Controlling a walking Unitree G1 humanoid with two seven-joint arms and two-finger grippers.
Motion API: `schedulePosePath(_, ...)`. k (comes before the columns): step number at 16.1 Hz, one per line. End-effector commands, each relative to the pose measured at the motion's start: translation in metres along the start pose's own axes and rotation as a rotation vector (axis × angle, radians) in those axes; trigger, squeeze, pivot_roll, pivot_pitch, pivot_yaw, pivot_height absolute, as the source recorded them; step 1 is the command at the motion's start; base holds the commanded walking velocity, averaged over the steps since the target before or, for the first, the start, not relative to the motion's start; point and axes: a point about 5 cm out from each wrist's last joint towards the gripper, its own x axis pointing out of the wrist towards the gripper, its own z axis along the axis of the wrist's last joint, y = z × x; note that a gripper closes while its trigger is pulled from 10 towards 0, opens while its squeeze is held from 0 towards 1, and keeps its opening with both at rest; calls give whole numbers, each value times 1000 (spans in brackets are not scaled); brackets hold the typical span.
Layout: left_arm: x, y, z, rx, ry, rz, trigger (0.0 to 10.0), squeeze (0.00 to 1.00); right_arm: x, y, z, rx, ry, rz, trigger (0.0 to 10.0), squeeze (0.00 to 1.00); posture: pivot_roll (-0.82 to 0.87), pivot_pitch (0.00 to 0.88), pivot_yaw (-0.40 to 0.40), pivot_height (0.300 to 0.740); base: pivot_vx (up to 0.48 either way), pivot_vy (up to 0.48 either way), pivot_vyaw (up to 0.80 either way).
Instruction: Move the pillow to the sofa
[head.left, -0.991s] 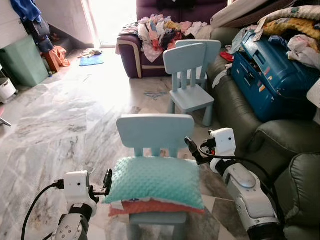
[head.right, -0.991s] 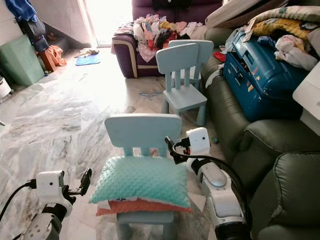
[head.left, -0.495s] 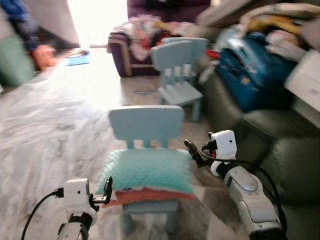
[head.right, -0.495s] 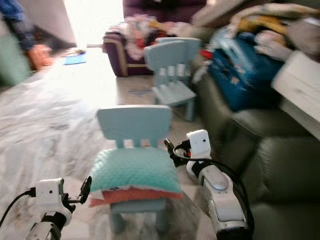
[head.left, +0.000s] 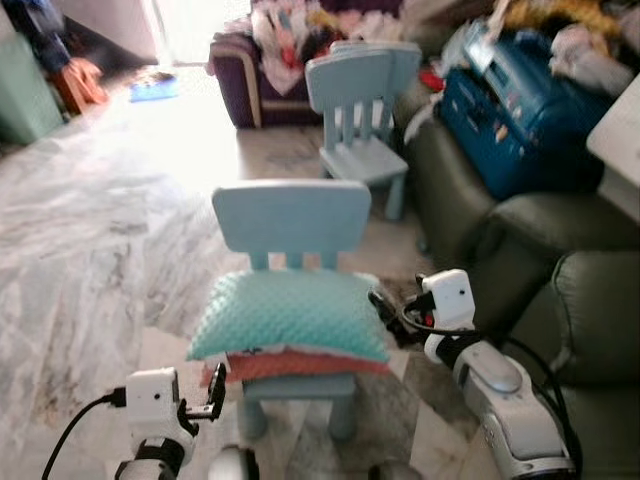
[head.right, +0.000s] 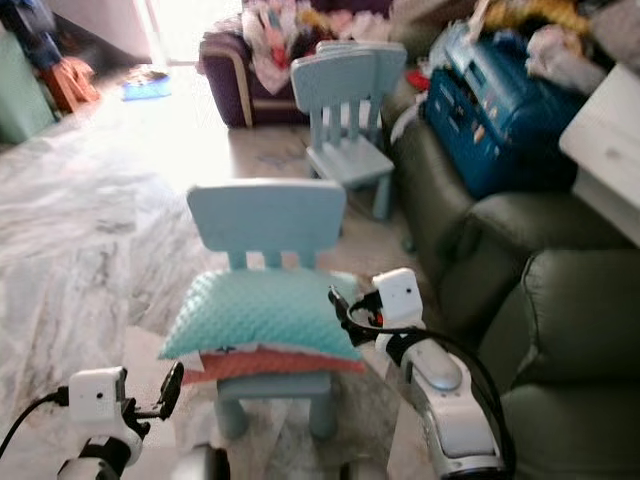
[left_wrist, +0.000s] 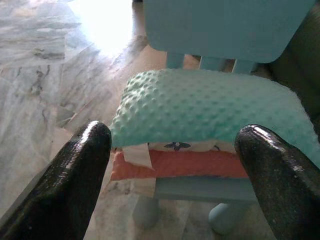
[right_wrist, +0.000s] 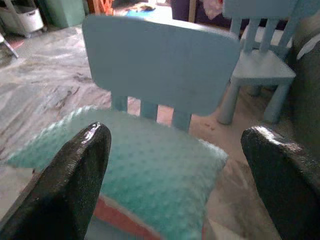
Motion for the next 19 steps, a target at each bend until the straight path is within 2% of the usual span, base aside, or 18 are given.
schedulePosePath(1,-3,2,-1,7,9,14,10000,0,-1,2,3,-6,-8,12,10000,0,-127,100,14,646,0,0,0)
schedulePosePath(5,-4,2,0,9,15,18,10000,0,-2,2,3,-7,-1,17,10000,0,-125,104,15,611,0,0,0)
schedulePosePath(9,-5,2,-1,8,21,25,10000,0,-2,4,3,-9,4,23,10000,0,-124,111,15,606,0,0,0)
schedulePosePath(13,-5,2,-1,7,24,30,10000,0,-2,3,3,-11,5,24,10000,0,-125,114,14,561,0,0,0)
schedulePosePath(14,-5,2,0,7,24,32,10000,0,-1,3,4,-12,3,24,10000,0,-125,115,14,561,0,0,0)
schedulePosePath(16,-4,6,2,24,9,69,10000,0,1,3,5,-9,-3,28,10000,0,-124,112,13,561,0,0,0)
schedulePosePath(19,-2,26,10,67,-31,216,10000,0,6,2,9,-16,-15,30,10000,0,-122,108,12,561,0,0,0)
